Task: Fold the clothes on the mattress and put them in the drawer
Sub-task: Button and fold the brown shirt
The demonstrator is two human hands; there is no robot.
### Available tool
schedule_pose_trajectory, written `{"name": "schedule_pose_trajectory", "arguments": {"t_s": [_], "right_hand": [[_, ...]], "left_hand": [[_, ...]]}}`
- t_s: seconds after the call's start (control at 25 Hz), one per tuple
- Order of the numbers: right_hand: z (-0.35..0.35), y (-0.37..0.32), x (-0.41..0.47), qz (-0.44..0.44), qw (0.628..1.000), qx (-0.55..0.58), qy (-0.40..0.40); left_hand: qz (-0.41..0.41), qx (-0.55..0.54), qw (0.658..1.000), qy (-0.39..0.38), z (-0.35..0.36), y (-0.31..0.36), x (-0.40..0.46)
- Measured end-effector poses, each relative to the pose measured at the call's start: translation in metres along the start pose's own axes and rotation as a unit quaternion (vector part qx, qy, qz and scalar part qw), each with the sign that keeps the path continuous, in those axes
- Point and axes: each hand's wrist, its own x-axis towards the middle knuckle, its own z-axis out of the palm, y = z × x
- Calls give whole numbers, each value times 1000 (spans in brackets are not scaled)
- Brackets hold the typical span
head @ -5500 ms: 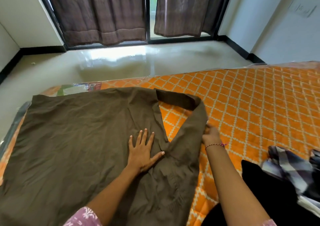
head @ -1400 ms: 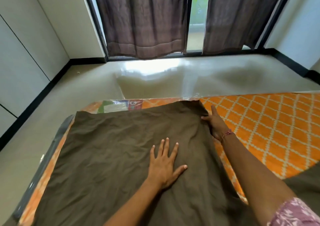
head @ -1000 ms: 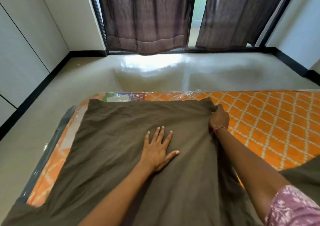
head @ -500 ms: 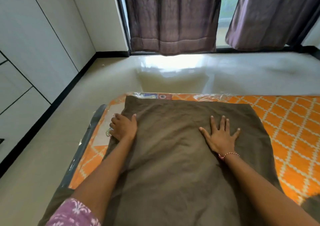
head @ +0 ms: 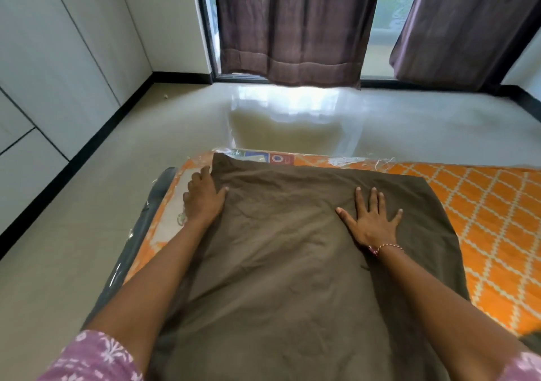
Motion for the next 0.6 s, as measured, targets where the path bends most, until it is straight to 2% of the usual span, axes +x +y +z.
{"name": "schedule_pose_trajectory", "arguments": {"t_s": [0.04,0.12,0.2,0.28,0.36,0.44,0.52,0.6], "right_hand": [[-5,-8,-8,10,1000,14,-3],[-3,-40,-39,-17,999,42,28],[15,-92,-94,-133,987,70,58],[42,-149,-162,-260,963,75,22],[62,-184,-214,-323,945,26,-38],[68,-194,-227,-319,945,-18,-67],[63,-195,-227,-302,949,-27,-82],[55,-196,-229,-288,952,-28,-100]], "left_hand": [[38,69,997,-4,-3,-12,-21],[87,127,988,-16,-10,-39,-63],[109,147,982,-39,-26,-67,-100],[97,134,986,-33,-47,-97,-138],[5,121,993,5,-71,-132,-184],[-175,88,980,23,-86,-170,-229],[-382,-22,924,-25,-91,-201,-260],[-486,-242,837,-75,-97,-215,-268]]}}
